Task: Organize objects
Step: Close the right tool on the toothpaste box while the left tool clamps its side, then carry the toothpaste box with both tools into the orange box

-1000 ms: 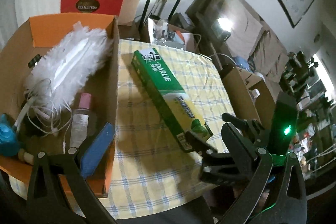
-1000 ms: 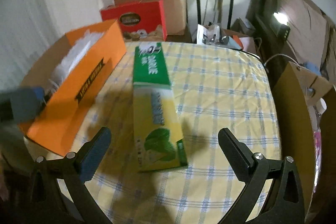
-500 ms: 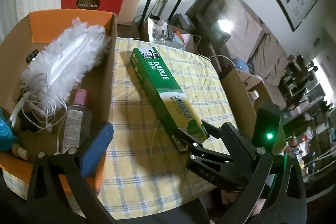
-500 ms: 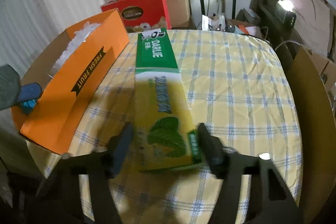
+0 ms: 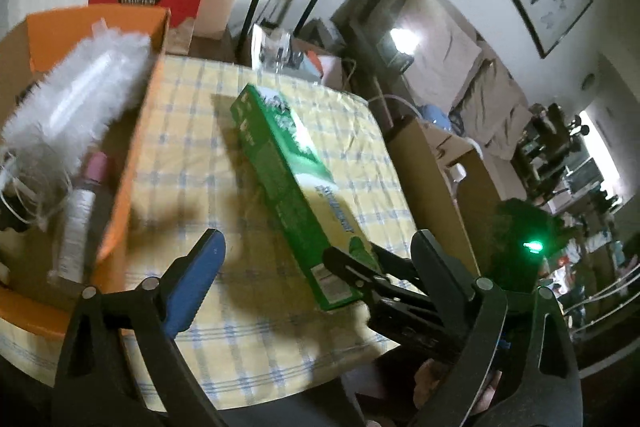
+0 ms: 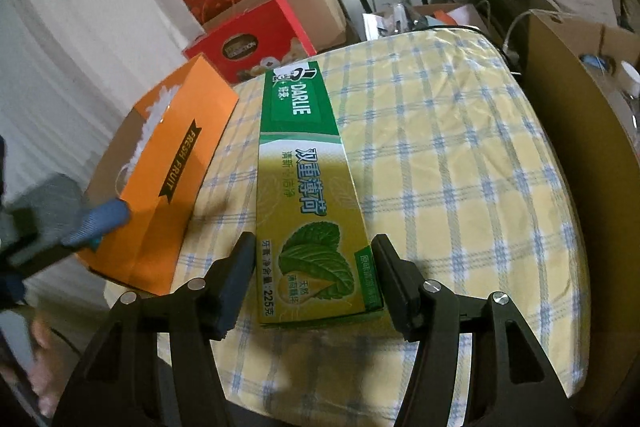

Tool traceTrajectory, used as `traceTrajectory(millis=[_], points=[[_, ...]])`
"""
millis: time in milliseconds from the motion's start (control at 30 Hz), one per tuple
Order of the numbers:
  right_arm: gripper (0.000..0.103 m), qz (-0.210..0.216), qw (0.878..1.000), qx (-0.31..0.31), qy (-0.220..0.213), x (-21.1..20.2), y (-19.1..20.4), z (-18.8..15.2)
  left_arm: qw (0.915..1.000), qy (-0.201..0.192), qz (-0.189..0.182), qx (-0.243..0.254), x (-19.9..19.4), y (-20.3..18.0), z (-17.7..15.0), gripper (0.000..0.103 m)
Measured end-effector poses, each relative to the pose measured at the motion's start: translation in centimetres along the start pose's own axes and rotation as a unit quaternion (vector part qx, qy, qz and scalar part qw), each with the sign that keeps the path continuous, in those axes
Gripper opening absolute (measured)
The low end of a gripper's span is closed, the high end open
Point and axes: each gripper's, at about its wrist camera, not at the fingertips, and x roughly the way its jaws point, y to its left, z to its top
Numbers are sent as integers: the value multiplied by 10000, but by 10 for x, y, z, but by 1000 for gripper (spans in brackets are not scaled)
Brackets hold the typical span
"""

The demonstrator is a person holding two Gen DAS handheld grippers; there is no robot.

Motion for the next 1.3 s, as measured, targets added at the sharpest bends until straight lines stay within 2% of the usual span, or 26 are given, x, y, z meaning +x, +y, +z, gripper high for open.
traceTrajectory(millis=[233,367,500,533,567,700,733,1033,1300], points=[[61,10,9999,120,-24,-7,-8,-7,9989,367,-132,-272,50,6,2,92],[61,67,9998,204,-45,-9,-12,-10,9965,529,-139,-630,79,21,6,92],[61,139,9995,276,-97,-11,-13,-13,9885,796,-608,-1135,101,40,-3,91],[61,158,9994,294,-95,-11,-14,-14,9883,698,-679,-1175,100,41,-4,90],[61,175,9993,309,-89,-11,-14,-13,9880,661,-733,-1190,100,41,-5,88],[61,212,9992,325,-81,-10,-13,-15,9800,802,-1087,-1461,110,46,-10,54],[61,229,9992,330,-84,-11,-11,-16,9783,817,-1176,-1498,111,47,-11,51],[58,194,9991,236,-283,-26,5,-18,9774,696,-1292,-1522,95,46,-1,47],[58,380,9976,97,-566,-52,31,-4,9799,333,-1391,-1391,52,35,24,46]])
